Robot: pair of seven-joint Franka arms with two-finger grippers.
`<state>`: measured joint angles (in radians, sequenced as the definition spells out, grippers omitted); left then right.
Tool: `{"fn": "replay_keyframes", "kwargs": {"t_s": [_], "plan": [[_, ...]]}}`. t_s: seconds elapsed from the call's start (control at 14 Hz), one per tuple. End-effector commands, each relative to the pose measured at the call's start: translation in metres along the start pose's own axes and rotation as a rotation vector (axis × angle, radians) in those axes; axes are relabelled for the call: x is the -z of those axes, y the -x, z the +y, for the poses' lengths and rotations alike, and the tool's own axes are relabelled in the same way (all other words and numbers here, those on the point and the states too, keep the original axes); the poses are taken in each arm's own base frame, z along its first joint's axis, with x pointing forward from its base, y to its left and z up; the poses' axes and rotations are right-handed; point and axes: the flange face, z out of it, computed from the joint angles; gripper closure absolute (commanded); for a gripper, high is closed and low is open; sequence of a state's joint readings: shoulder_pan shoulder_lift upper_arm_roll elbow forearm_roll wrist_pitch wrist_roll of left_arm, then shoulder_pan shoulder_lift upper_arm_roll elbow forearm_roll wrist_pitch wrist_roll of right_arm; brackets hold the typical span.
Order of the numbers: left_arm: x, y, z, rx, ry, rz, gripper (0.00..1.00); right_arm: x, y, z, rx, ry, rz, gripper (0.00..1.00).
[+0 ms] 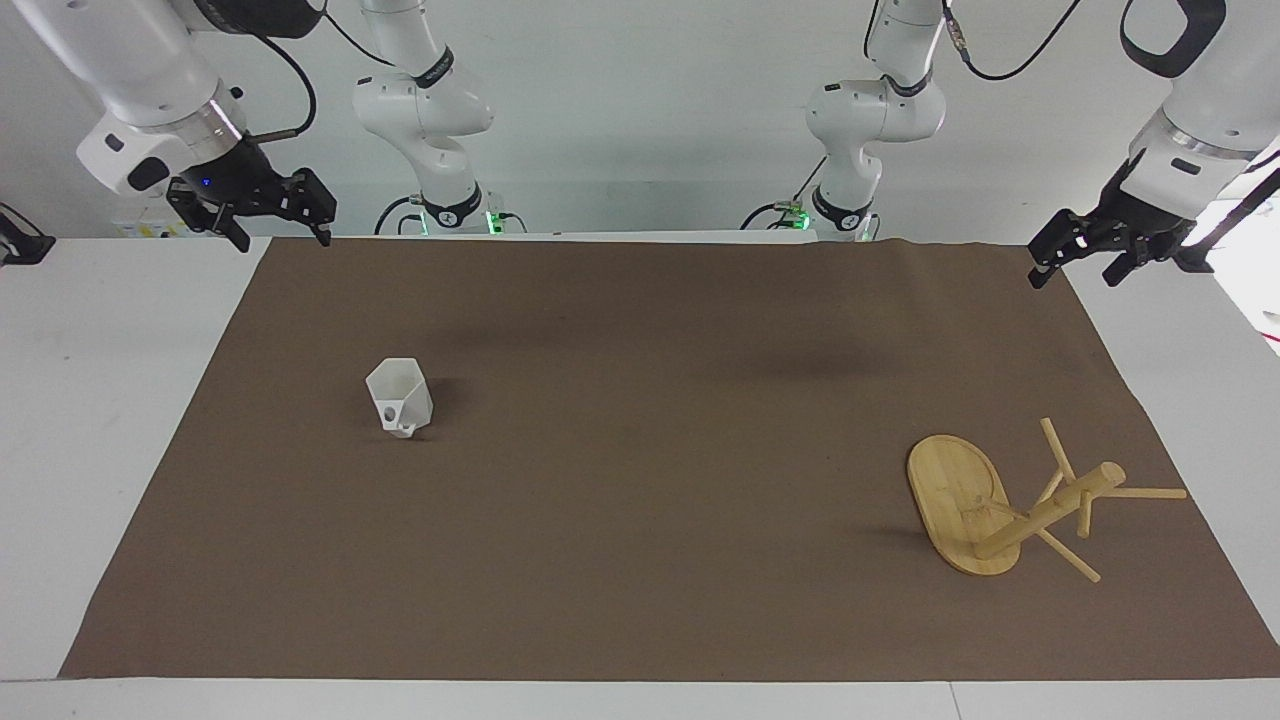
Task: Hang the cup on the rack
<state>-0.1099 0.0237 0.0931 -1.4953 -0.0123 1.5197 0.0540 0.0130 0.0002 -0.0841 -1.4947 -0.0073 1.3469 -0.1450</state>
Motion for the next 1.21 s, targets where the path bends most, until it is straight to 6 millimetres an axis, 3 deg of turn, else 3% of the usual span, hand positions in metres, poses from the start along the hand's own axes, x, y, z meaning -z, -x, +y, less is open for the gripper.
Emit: {"fn": "replay_keyframes", "kwargs": {"t_s": [0.0,0.57,0.71,0.79,1.0,1.14], "plan": [[0.002,0.008,-0.001,-0.003,0.001,0.004,0.00,-0.001,0.001,-0.001,-0.016,0.026,0.008,0.00],[0.002,0.008,-0.001,-0.003,0.001,0.004,0.00,-0.011,0.009,0.000,-0.001,0.005,-0.029,0.00],[0.002,0.008,-0.001,-0.003,0.001,0.002,0.00,-0.011,0.006,0.000,0.160,0.009,-0.013,0.00],[0.002,0.008,-0.001,-0.003,0.001,0.002,0.00,-0.015,0.004,0.009,0.273,0.009,0.004,0.00],[0.002,0.008,-0.001,-0.003,0.001,0.004,0.00,-0.030,-0.005,0.064,0.598,0.004,0.025,0.00],[0.002,0.008,-0.001,-0.003,0.001,0.004,0.00,-0.051,-0.014,0.105,0.791,-0.051,0.065,0.00]]}}
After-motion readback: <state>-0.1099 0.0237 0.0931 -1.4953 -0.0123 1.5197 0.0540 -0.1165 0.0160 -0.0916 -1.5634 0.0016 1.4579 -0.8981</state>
